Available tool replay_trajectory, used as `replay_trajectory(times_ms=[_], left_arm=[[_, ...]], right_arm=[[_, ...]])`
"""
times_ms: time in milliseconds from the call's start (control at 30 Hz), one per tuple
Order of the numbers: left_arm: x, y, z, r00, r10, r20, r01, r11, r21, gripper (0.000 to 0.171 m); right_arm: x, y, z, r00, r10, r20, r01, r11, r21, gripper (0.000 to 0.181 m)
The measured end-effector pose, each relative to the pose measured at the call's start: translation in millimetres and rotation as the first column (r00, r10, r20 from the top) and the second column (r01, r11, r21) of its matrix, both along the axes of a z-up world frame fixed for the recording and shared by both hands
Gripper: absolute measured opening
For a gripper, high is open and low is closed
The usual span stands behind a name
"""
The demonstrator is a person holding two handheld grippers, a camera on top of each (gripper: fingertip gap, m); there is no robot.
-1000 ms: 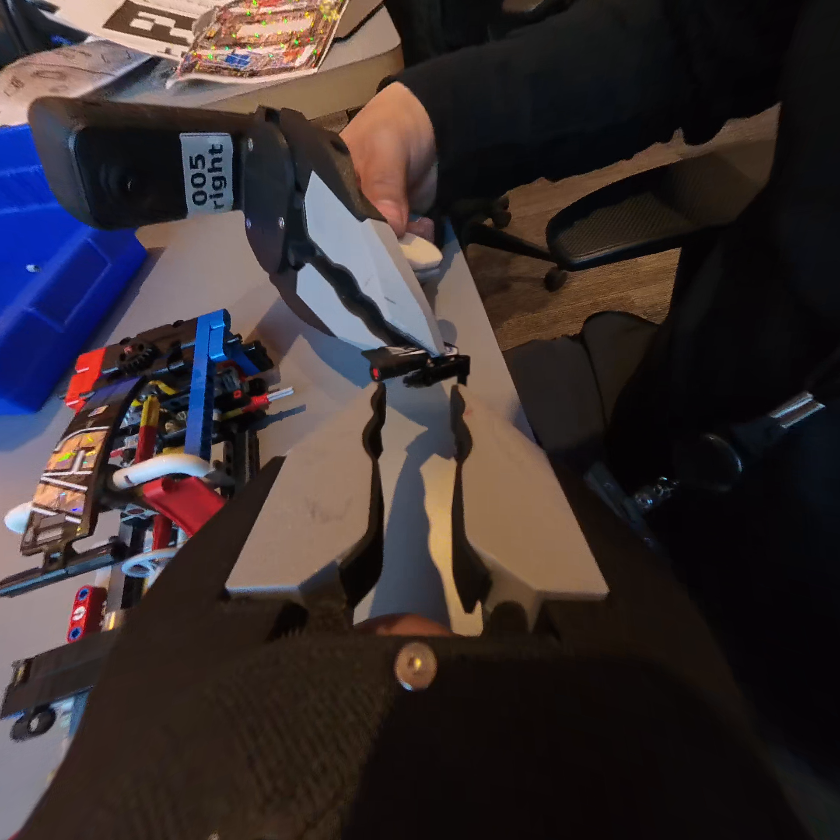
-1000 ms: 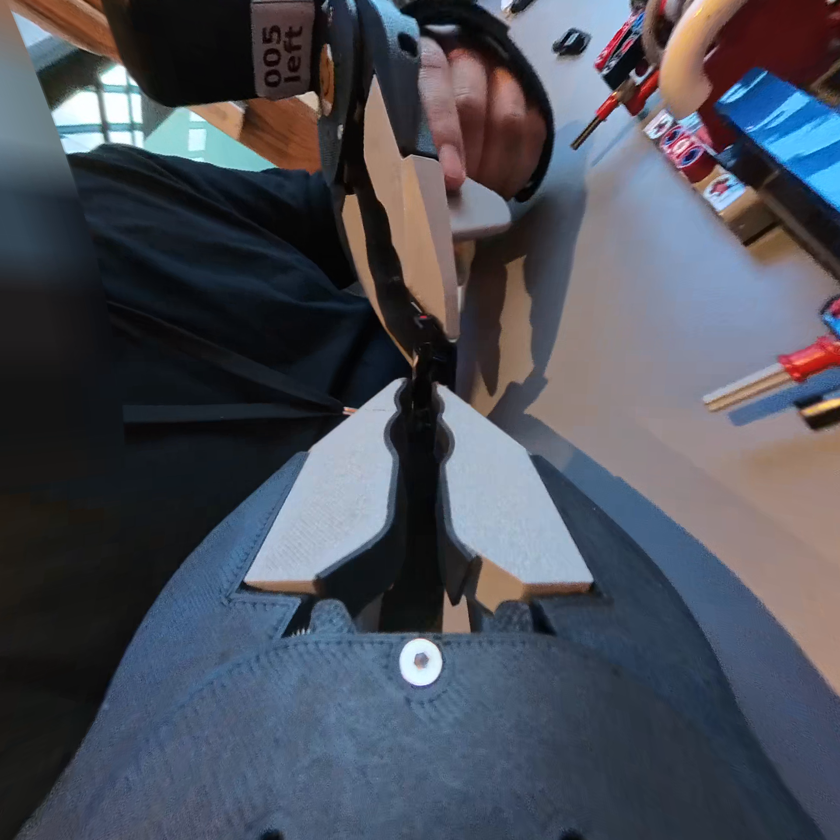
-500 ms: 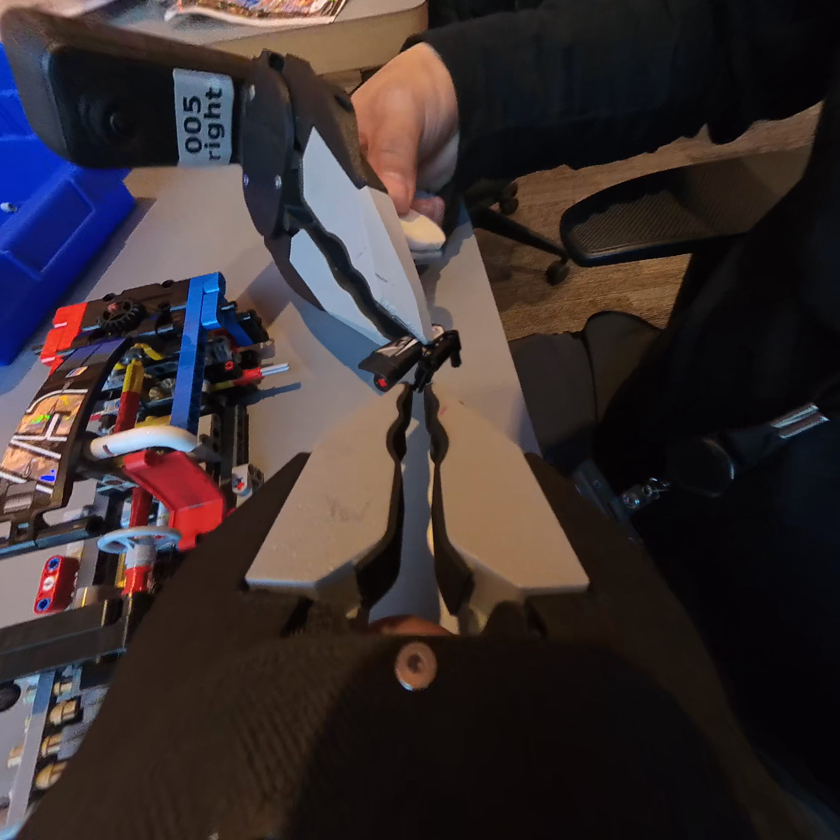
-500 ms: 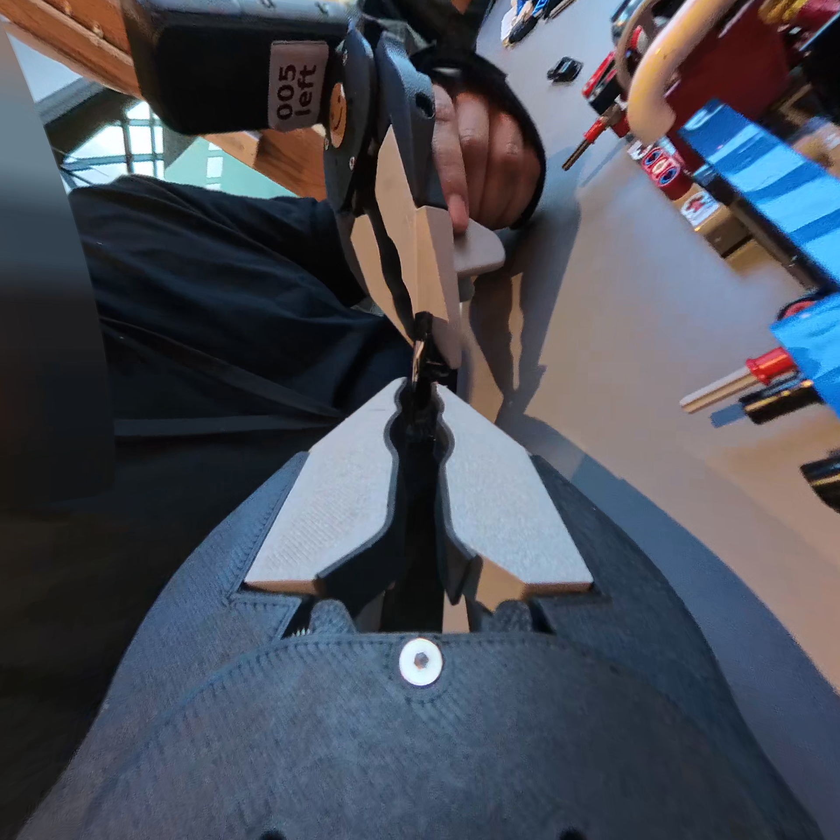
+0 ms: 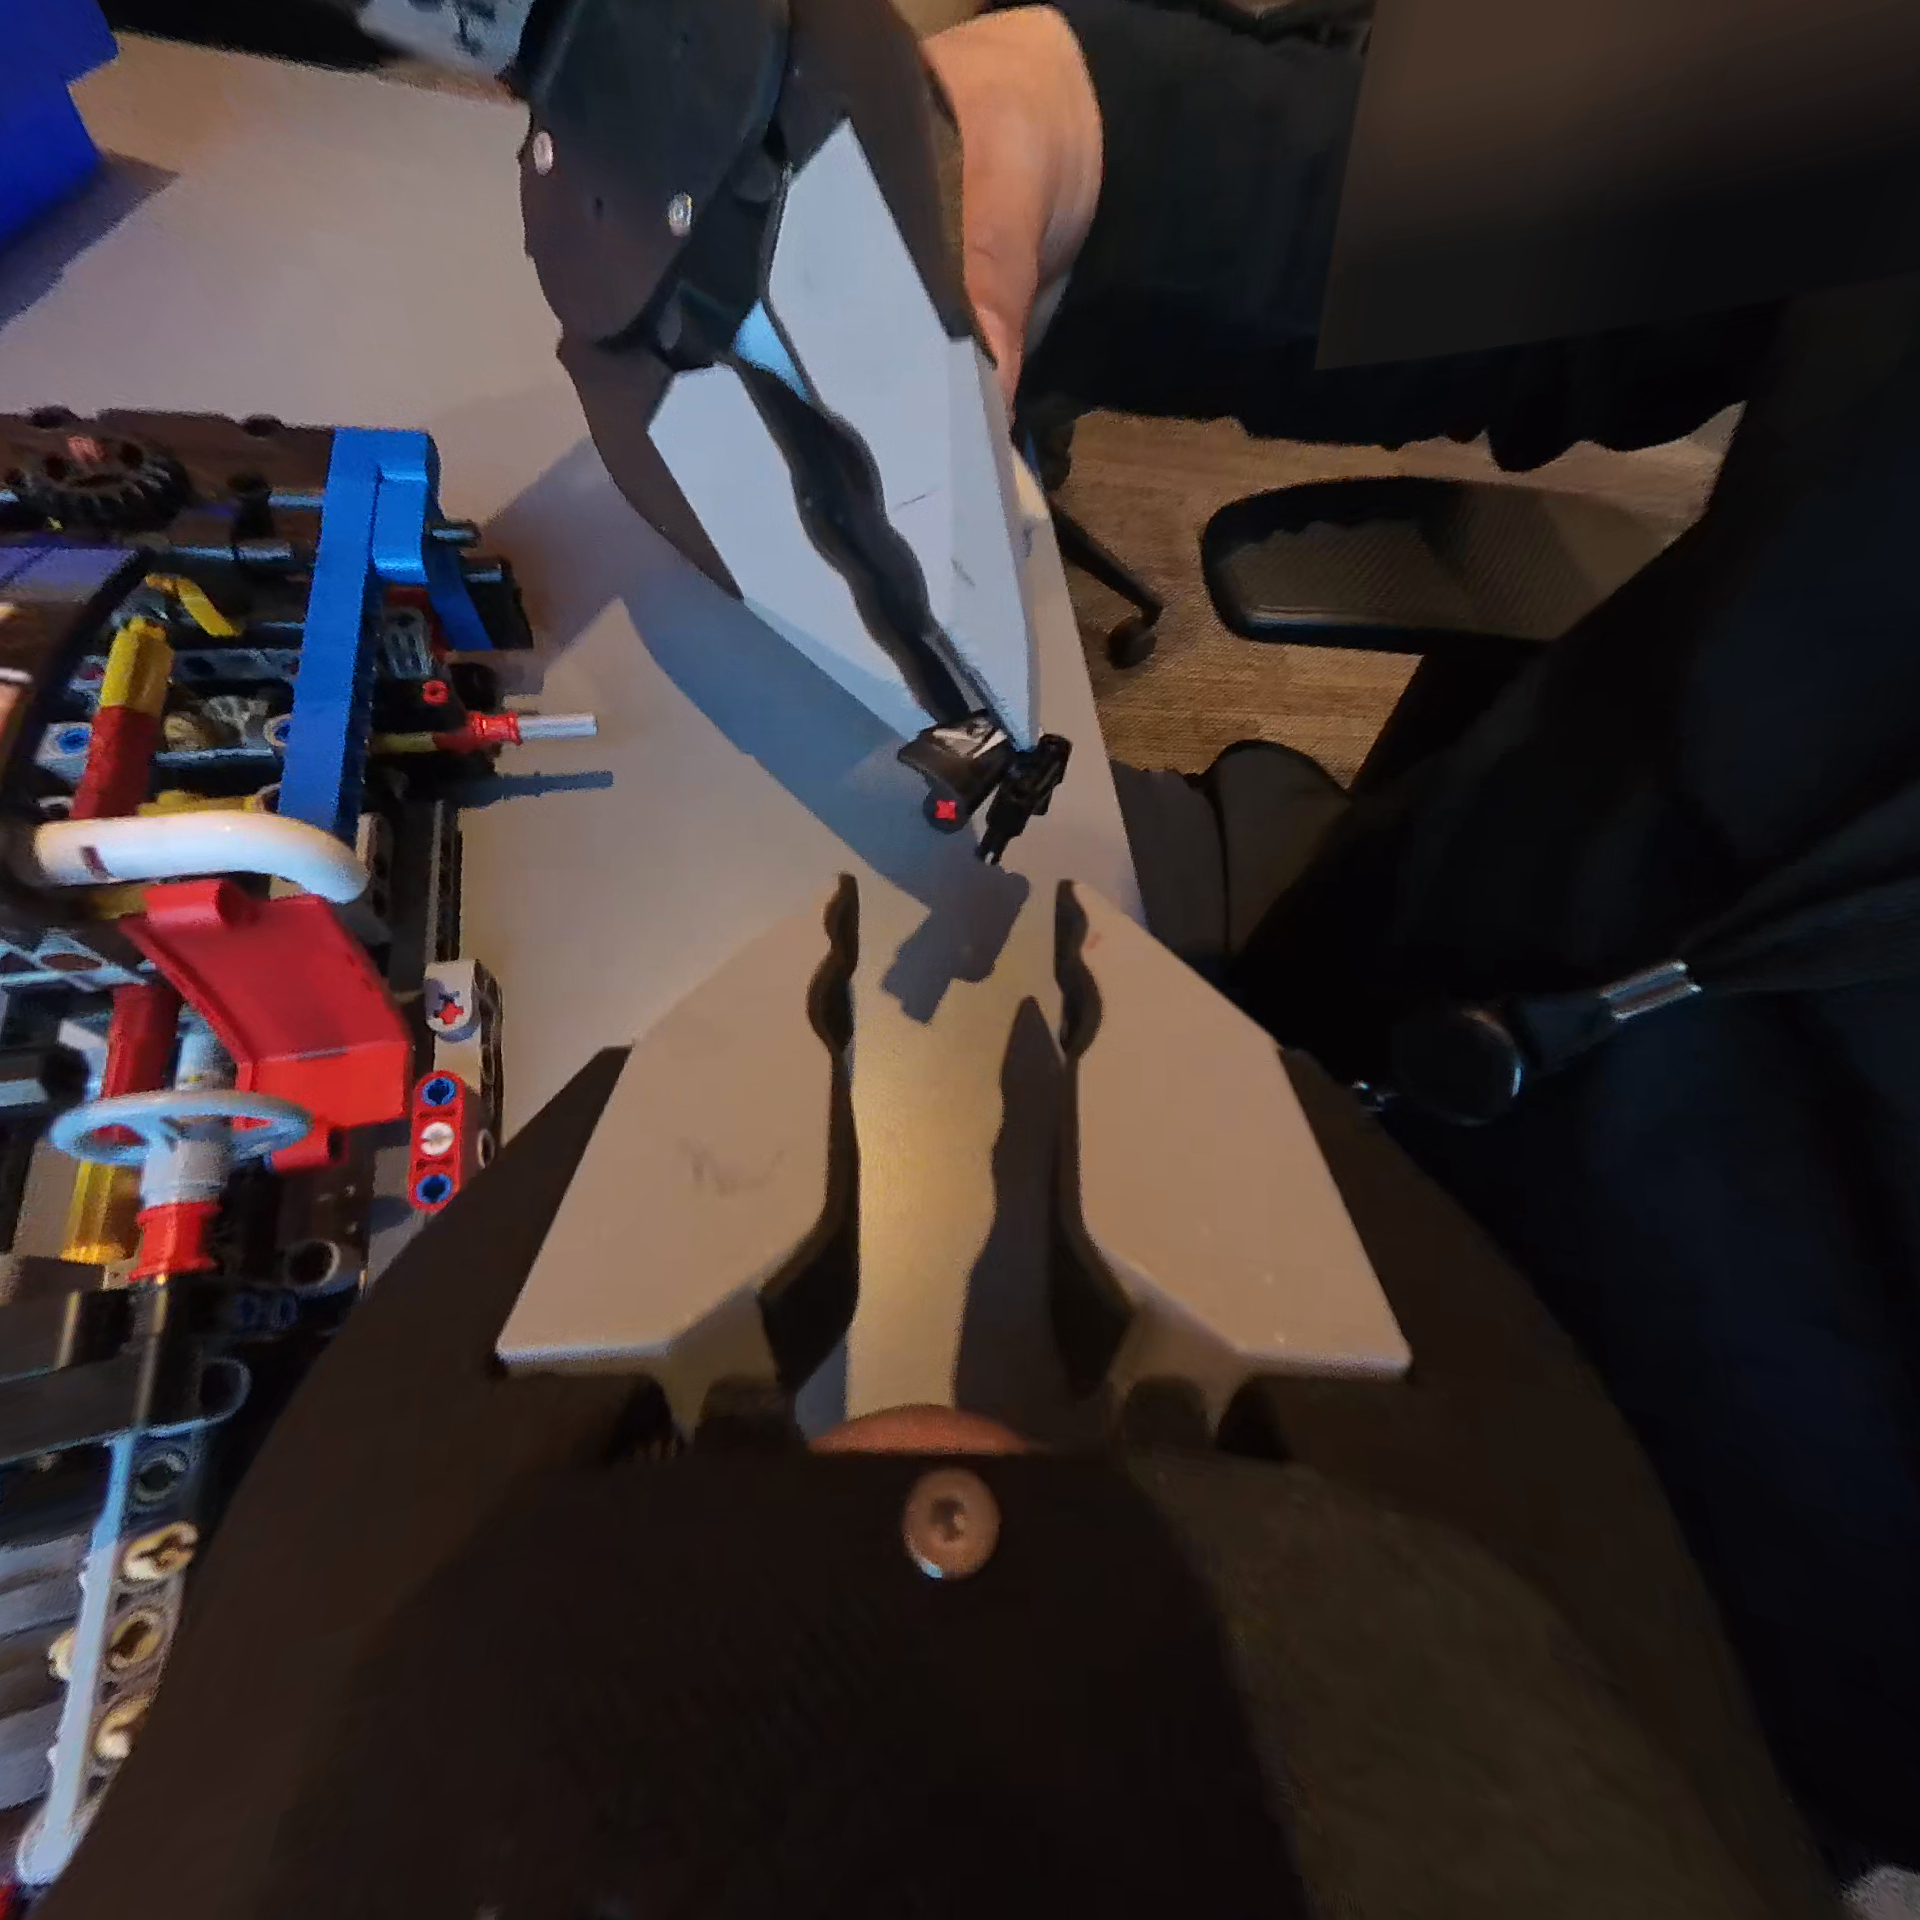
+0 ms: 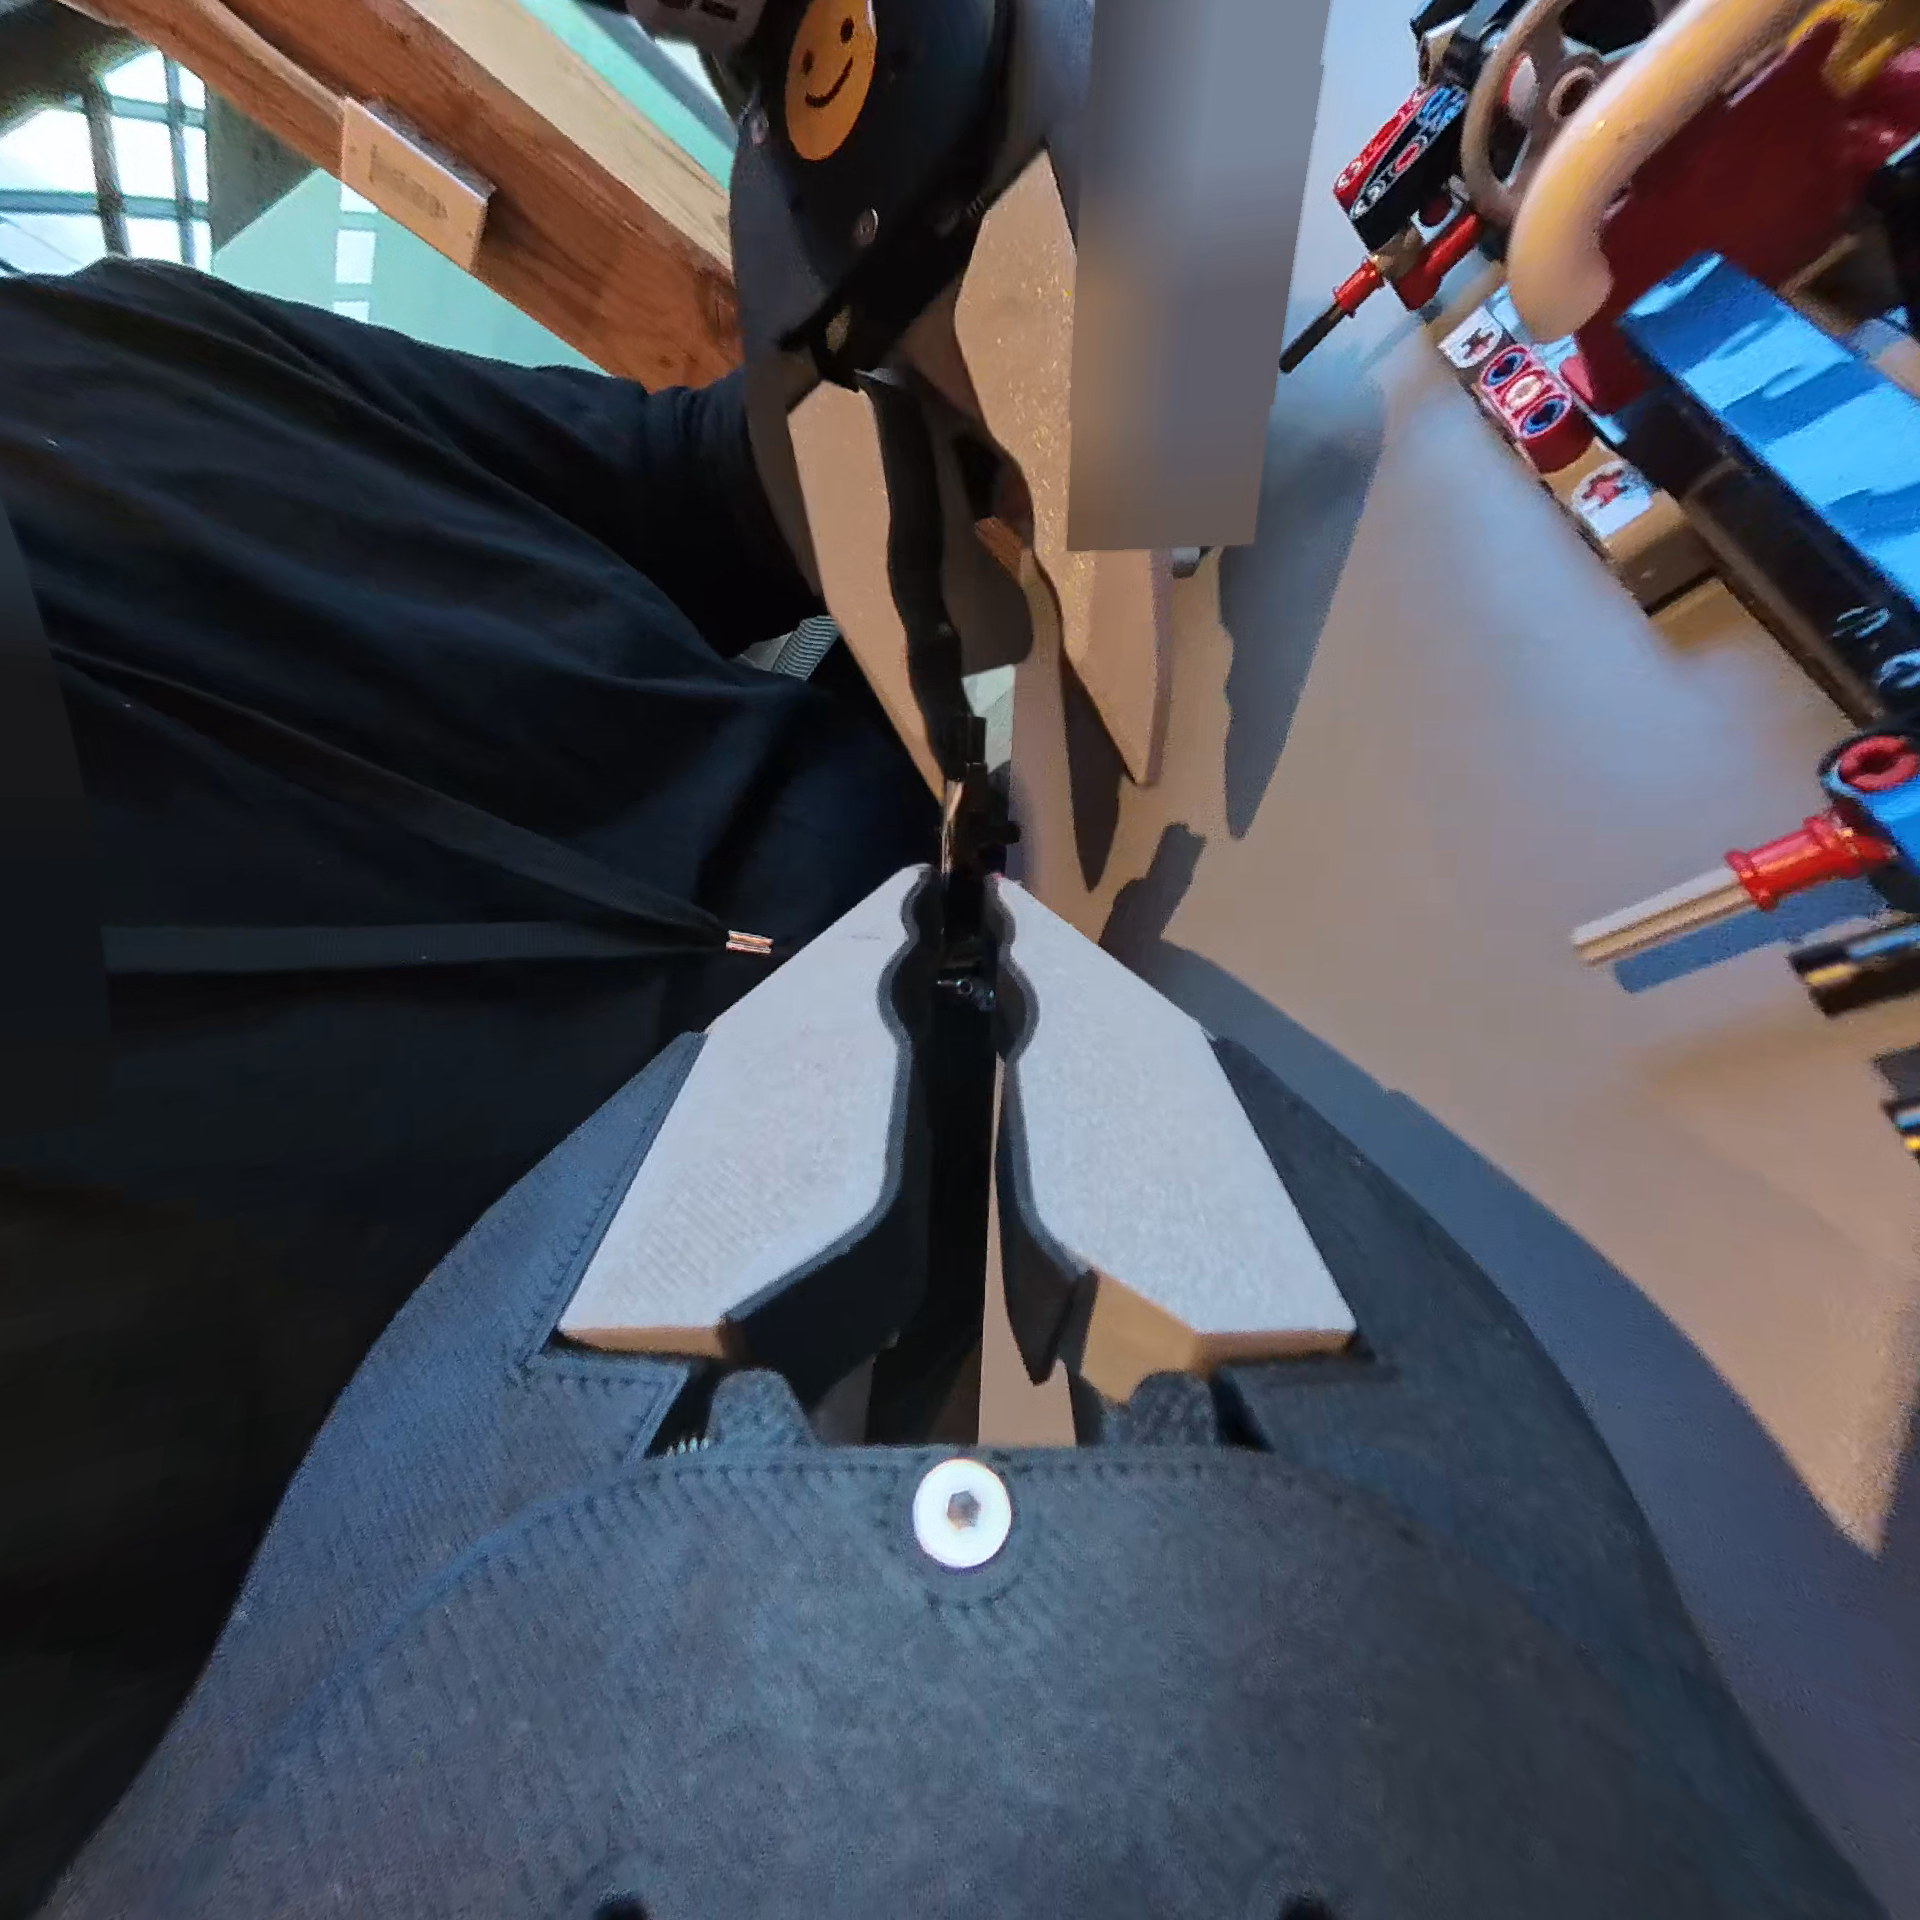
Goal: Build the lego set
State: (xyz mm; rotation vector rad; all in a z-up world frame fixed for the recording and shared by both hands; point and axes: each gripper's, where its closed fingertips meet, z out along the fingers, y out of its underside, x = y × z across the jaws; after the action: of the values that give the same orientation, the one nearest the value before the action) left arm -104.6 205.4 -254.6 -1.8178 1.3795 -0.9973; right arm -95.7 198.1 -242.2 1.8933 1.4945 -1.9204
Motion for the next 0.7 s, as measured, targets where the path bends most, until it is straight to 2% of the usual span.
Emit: replay_trajectory(times_ms=[67,167,233,267,333,367,433,533,633,700], left_arm=[[1.9,-0.3,12.1,0.998,-0.008,0.056,0.008,1.0,0.003,0.038],[3.9,0.5,25.4,0.996,-0.014,0.092,0.017,0.999,-0.03,0.032],[6.7,1.1,26.2,0.996,-0.002,0.09,0.015,0.988,-0.152,0.027],[8.5,-0.7,25.3,0.996,-0.008,0.084,0.027,0.972,-0.234,0.03],[12.9,-2.0,28.1,0.995,0.009,0.103,0.027,0.939,-0.342,0.028],[13.2,-1.1,28.3,0.995,0.021,0.102,0.016,0.934,-0.358,0.021],[13.3,-1.5,31.7,0.993,0.031,0.116,0.014,0.931,-0.366,0.018],[11.4,1.2,28.7,0.993,0.07,0.096,-0.031,0.931,-0.363,0.004],[12.7,2.7,27.8,0.989,0.102,0.104,-0.058,0.932,-0.358,0.004],[13.3,7.5,29.4,0.978,0.163,0.132,-0.104,0.922,-0.372,0.004]], right_arm=[[1.6,0.0,-0.8,1.0,0.012,0.015,-0.012,1.0,-0.011,0.004],[2.7,0.0,-1.5,0.999,0.029,0.034,-0.03,0.999,0.015,0.004],[0.7,2.4,-0.2,0.999,0.02,0.039,-0.022,0.997,0.067,0.004],[-0.2,3.4,0.3,0.999,0.015,0.043,-0.02,0.994,0.109,0.004],[-1.4,5.2,-1.1,0.998,0.005,0.061,-0.019,0.971,0.238,0.004],[-1.3,4.4,-1.1,0.998,0.007,0.07,-0.028,0.953,0.3,0.004],[-1.1,3.6,0.4,0.996,0.0,0.085,-0.032,0.923,0.385,0.004],[-0.5,3.0,4.5,0.996,-0.01,0.092,-0.03,0.907,0.419,0.004],[0.1,3.7,2.9,0.995,-0.018,0.1,-0.028,0.898,0.438,0.004],[0.1,7.3,3.6,0.996,-0.044,0.084,0.001,0.89,0.456,0.004]])
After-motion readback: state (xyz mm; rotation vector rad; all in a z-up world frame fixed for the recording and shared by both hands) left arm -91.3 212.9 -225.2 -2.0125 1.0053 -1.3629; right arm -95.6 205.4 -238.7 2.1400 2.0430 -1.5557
